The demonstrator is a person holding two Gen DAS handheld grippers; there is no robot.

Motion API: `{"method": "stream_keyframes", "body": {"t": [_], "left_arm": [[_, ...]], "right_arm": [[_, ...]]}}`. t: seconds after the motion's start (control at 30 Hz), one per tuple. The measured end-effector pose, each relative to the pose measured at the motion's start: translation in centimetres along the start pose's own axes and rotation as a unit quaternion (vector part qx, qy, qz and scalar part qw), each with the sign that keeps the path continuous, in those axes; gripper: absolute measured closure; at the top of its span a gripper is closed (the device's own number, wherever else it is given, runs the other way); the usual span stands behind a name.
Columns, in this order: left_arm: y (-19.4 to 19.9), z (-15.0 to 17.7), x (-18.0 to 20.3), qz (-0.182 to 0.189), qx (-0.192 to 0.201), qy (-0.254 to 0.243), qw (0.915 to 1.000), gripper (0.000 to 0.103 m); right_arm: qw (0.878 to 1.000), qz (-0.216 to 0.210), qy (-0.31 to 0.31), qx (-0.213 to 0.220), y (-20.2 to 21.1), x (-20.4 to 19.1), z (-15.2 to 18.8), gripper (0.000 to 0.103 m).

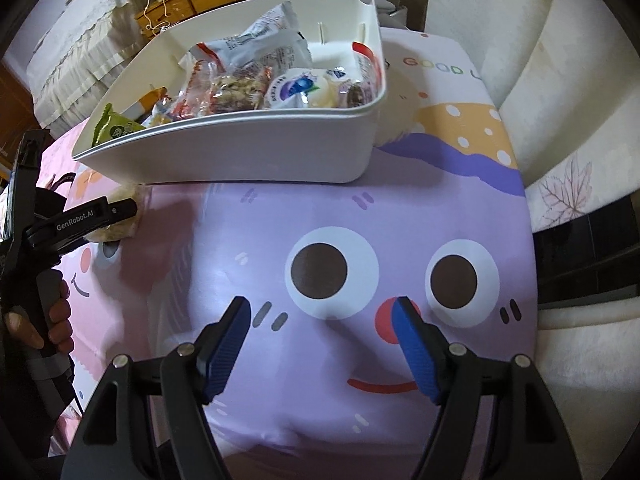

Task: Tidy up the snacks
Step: 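Lift clear bag over the white tray and open left tool to release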

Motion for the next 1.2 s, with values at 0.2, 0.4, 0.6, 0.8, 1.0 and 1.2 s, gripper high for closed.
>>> {"method": "stream_keyframes", "body": {"t": [0.2, 0.4, 0.6, 0.8, 1.0, 1.2], "left_arm": [[0.2, -0.1, -0.1, -0.003, 0.017, 0.006, 0.9998, 0.029], [0.8, 0.4, -0.1, 0.002, 0.022, 0.010, 0.9997, 0.041], [1.4, 0.5, -0.2, 0.003, 0.023, 0.005, 0.9997, 0.047], [1.9, 1.0, -0.3, 0.010, 0.019, 0.003, 0.9998, 0.051], [3.3, 2.0, -0.3, 0.009, 0.007, -0.008, 0.9999, 0.052], [5.7, 3.0, 0.1, 0.008, 0.005, -0.031, 0.9995, 0.052]], "right_arm": [[1.000, 0.000, -0.006, -0.004, -0.2, 0.6, 0.2, 0.030], [1.000, -0.002, -0.004, -0.007, -0.4, 0.3, 0.3, 0.029], [1.000, -0.003, 0.000, -0.008, -0.4, -0.1, 0.6, 0.029], [1.000, 0.004, 0.001, -0.007, -0.1, 0.1, 0.8, 0.029], [1.000, 0.000, -0.005, 0.004, 0.4, 0.2, 0.5, 0.029], [1.000, -0.014, -0.016, 0.006, 0.2, -0.3, 0.8, 0.029]]}}
Point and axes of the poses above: each gripper's, at about its wrist camera, not at the fingertips, and y roughly against the way its jaws point, x to its right, z to its underside, the point moved 6 cm from there along -y, roughly the way its jaws point, and after that the axes turned 8 degrees about y, right-handed, at the moved point
